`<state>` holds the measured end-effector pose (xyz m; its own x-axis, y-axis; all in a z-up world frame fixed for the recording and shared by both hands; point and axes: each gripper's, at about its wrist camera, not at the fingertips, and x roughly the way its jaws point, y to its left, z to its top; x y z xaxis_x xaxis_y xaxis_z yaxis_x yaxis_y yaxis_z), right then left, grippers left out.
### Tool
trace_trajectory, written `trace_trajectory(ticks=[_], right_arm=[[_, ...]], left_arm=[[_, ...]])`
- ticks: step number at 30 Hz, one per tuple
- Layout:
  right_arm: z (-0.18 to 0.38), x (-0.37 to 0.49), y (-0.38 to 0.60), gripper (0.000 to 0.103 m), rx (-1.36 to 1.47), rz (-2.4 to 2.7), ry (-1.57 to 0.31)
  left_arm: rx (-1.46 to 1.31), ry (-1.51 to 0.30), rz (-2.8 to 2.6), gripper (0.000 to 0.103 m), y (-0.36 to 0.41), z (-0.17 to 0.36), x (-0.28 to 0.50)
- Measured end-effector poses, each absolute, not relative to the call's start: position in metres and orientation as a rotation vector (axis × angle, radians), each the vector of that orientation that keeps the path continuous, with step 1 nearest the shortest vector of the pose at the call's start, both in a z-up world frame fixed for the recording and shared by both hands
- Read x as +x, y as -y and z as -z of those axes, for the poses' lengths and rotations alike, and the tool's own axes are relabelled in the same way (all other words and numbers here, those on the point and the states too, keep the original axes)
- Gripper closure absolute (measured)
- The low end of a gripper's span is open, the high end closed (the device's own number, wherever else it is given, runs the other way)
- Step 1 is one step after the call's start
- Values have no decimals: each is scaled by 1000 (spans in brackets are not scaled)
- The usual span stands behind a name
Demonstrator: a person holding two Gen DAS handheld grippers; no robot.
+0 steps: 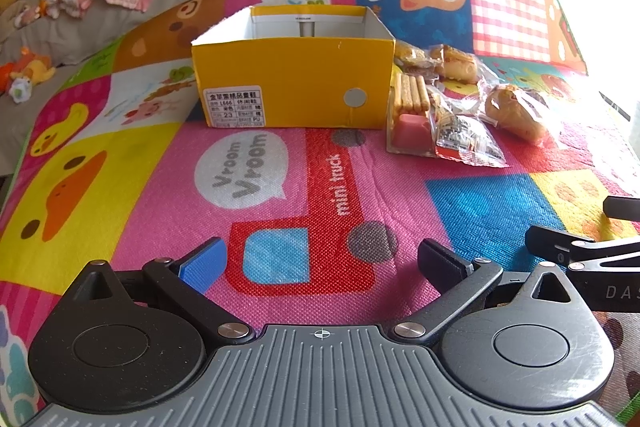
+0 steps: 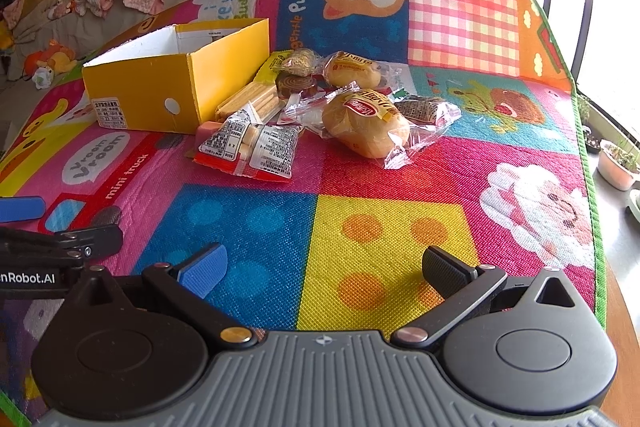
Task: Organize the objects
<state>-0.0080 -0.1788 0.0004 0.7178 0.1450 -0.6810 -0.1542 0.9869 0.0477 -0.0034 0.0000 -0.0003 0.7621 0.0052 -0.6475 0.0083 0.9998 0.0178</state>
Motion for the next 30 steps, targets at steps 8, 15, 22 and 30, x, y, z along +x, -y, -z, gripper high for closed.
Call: trace_trajectory(ticks=[8,15,22,30], right_arm=[[-7,5,181,0,98,-106,-833],[-7,11,172,0,32,-87,-884],[-14,24,176,0,-14,-182,-1009],[-89,-4,199,0,-51,-197,-1057]], left_arm=[[20,-706,2,0,1,-1,-3],[34,-712,3,0,3,-1,-3],[53,-787,2,1,0,-12,1],[-25,-914,-32,1,-12,-82,-31]])
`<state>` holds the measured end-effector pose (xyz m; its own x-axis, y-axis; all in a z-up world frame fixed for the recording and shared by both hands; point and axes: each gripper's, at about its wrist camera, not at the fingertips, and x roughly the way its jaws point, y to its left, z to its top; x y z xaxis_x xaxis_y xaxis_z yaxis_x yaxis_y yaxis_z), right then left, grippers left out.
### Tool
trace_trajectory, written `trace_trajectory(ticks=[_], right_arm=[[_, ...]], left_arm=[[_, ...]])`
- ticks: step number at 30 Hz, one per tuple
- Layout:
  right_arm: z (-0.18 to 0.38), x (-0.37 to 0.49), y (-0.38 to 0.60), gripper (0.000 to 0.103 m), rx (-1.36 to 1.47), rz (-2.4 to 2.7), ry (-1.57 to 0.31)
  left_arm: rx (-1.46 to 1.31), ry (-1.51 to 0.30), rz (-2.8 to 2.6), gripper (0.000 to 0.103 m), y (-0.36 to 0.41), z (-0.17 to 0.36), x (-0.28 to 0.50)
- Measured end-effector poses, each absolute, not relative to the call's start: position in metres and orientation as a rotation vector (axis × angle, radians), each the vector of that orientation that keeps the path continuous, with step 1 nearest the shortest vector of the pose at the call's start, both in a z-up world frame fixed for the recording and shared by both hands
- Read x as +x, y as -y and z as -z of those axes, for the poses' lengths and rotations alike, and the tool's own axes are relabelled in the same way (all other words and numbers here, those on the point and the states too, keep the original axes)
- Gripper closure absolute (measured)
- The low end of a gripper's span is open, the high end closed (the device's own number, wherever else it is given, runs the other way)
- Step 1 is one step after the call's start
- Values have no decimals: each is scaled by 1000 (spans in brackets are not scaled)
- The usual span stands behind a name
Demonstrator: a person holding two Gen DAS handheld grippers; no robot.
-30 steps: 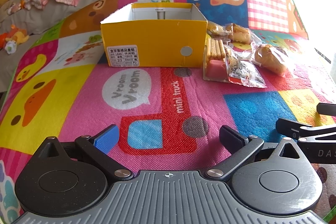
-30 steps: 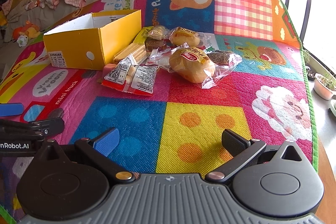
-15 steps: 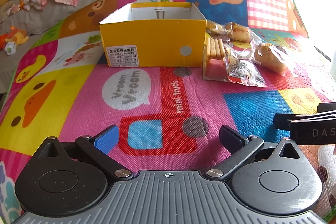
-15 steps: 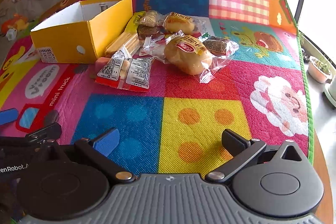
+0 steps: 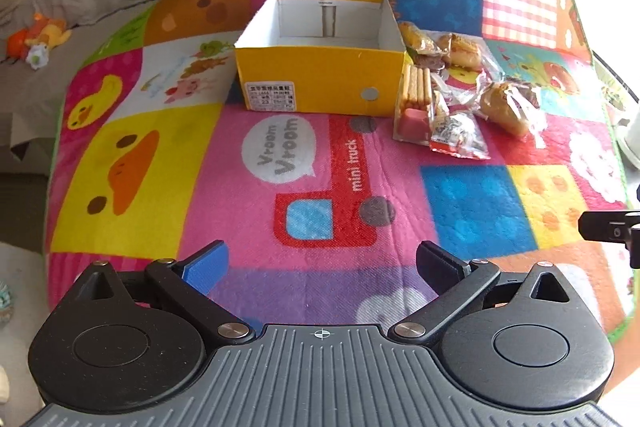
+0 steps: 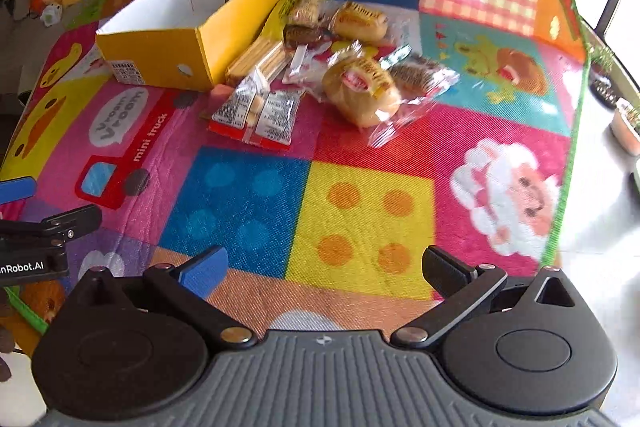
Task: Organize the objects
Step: 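Move the left tool toward the wall of the yellow box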
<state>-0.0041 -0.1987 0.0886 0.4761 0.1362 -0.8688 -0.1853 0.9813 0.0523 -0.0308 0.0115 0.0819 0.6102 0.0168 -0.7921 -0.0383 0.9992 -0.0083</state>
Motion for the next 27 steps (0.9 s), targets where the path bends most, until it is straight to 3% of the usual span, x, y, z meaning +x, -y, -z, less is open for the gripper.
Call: trace_trajectory(ticks=[8,15,21,27], right_arm=[[-199,-44,239,0,55,-82,-987],[-257,-38,256,0,63,-65,-960],[-288,-24,234,0,49,-69,-961],[-311,9,188,0,86,-50,-953]], left_arm=[[-77,-938,10,1,-15,-185,-53],[-98,-939,27,1,-35,-248,-11],[-125,-941,21,1,-63,-258,45],[-150,-1003,46,1,-95,-223,97]])
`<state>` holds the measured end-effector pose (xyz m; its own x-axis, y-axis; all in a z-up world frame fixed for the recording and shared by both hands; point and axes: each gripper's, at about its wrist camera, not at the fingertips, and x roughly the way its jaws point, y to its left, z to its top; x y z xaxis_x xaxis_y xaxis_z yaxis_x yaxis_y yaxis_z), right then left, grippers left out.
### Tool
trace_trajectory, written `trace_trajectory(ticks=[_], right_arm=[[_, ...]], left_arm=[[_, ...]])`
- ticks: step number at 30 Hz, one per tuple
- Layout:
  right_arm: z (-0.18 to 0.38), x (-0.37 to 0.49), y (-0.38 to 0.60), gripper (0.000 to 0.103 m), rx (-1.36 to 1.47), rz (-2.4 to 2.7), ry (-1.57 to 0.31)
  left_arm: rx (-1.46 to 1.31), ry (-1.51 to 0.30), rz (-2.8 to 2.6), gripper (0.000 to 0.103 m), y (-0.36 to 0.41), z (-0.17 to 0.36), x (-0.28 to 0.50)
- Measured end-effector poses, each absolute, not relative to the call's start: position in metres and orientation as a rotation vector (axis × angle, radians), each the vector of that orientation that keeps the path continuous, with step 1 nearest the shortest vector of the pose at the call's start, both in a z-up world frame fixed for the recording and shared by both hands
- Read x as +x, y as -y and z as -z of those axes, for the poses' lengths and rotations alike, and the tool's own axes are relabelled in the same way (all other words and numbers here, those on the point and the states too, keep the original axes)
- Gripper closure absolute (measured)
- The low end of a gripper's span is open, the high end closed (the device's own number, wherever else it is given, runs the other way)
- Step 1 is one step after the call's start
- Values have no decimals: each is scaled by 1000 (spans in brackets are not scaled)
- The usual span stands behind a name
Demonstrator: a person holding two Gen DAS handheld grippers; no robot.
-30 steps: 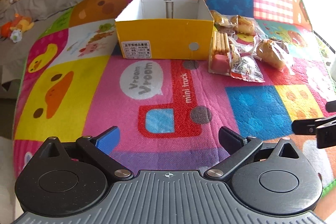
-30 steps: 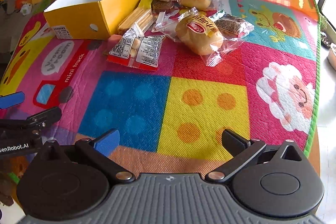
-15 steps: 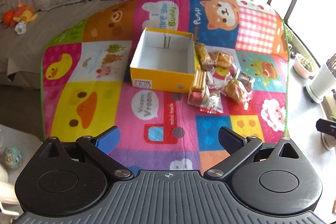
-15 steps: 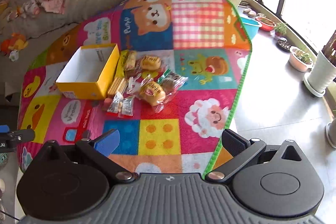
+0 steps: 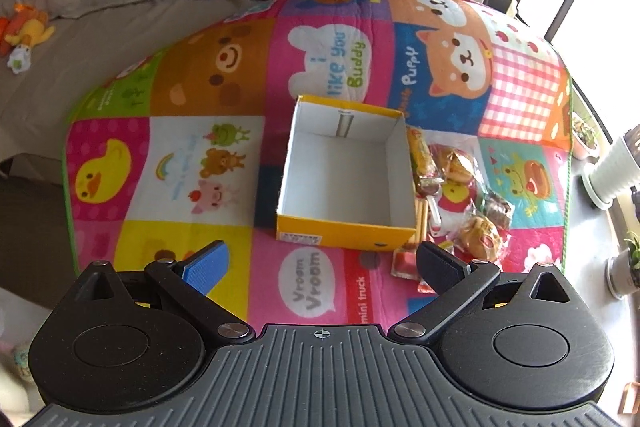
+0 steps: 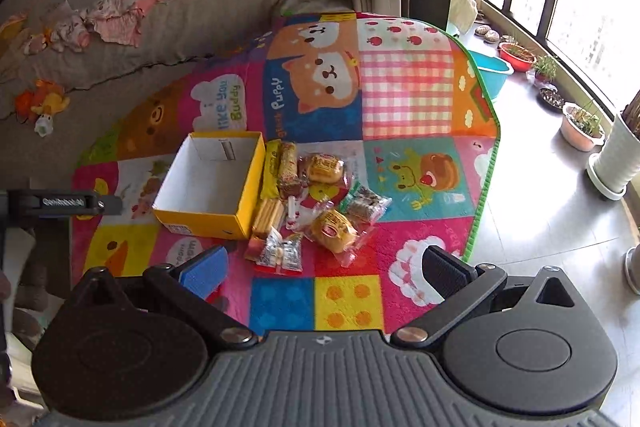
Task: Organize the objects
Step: 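Move the left tool toward the wall of the yellow box, then close the left tool on the yellow box wall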
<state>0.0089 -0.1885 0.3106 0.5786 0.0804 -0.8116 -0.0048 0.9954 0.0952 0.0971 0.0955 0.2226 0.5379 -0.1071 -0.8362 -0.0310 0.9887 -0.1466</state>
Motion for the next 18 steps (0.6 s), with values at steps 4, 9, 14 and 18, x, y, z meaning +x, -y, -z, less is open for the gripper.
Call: trace_trajectory(ticks=[4,9,14,18], right_arm=[[-320,24,159,0,24,16,-933],[-323,25,156,0,15,209,-923],[-316,16,169,0,3,277,-981],[-305,28,184,0,15,249,-1038]], left_arm=[[-196,-1077,14,1,-119,-184,140],[-206,-1133,-9,1,-132,-140,190],[-157,-1189,-37,1,-124,-107,230],[-102,-1209,-39,1,-113,-88,248]])
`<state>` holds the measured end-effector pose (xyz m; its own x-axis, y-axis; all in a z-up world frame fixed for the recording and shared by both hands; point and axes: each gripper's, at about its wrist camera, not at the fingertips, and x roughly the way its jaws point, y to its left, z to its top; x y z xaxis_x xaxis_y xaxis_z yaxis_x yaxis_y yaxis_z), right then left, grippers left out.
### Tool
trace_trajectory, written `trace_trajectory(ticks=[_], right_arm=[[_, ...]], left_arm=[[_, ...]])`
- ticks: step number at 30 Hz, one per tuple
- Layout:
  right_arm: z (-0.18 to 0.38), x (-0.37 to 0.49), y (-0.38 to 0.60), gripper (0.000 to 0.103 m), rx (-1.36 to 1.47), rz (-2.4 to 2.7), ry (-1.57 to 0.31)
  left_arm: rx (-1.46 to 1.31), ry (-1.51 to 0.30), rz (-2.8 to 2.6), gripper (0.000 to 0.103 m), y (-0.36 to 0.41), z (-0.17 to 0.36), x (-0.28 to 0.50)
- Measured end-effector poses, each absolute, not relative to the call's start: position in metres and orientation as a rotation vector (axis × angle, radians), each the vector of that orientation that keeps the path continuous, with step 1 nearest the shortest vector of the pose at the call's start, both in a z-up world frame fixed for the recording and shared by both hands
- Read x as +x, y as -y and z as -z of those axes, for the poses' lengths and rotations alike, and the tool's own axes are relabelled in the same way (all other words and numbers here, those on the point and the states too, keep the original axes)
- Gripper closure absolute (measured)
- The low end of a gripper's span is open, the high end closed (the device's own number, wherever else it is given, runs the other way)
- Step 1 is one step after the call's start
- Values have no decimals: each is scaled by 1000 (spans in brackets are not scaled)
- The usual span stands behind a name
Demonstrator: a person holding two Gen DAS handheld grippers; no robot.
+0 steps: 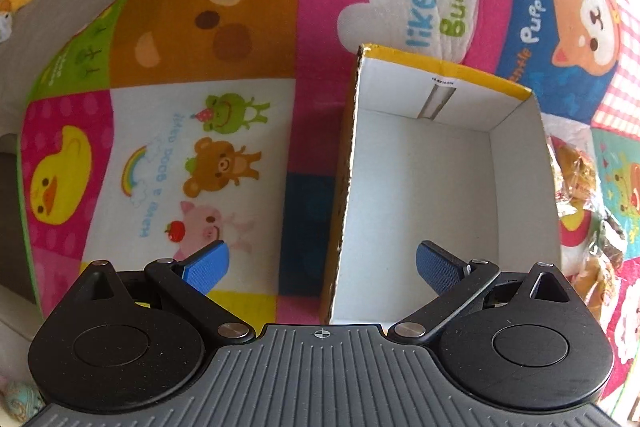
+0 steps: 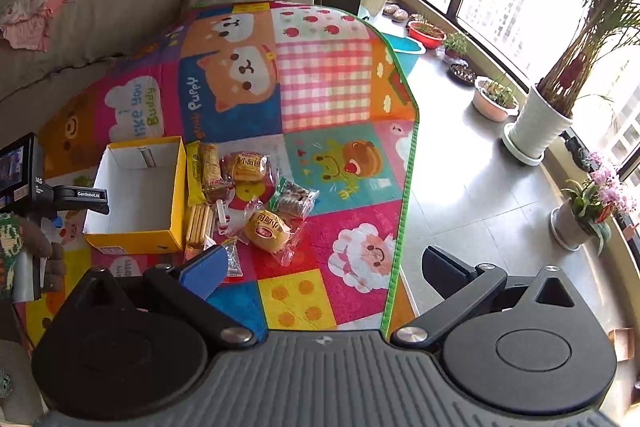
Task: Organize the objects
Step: 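Close the left tool on the yellow box wall, then grasp a wrapped round bun with the right tool while the left holds the box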
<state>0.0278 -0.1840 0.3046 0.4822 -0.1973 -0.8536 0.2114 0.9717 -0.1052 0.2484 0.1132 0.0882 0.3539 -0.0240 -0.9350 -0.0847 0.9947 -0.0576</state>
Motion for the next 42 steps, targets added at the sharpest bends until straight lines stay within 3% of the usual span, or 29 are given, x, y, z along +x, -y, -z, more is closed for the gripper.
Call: trace_trajectory(ticks=[2,3,4,6,7,11,14,19,25,27,33,42], right_arm=[[-291,42,186,0,-38,205,-1067],[-284,49,187,0,-73,165,-1083],[-275,58,187,0,-111,111,-1099],[-257,74,190,0,-172,16,-1130],[-246,84,192,0,-191,-28,-1155],[-192,127,200,1,-224,-182,-1226],[-143,161,198,9,-240,-252,-1293],[-76,197,186,13,-285,-377,-1352],[-36,225,176,16,-368,-467,-1361],[-30,230,177,26,-333,-489,-1386],[-18,225,184,39,-248,-411,-1472],[-106,169,221,42,16,-236,-1467]], left_arm=[[-90,-1242,-46,2,-111,-78,253],[-89,-1253,-46,13,-110,-73,255],[-92,-1265,-45,48,-109,-69,256],[-123,-1300,-51,95,-111,-63,257],[-143,-1312,-62,89,-112,-61,256],[-52,-1368,-21,93,-101,-57,253],[46,-1378,-10,94,-90,-62,235],[73,-1418,-29,95,-81,-67,198],[61,-1445,-78,95,-78,-70,174],[74,-1436,-69,95,-77,-68,171],[137,-1406,-40,94,-73,-66,175],[93,-1362,79,95,-77,-70,178]])
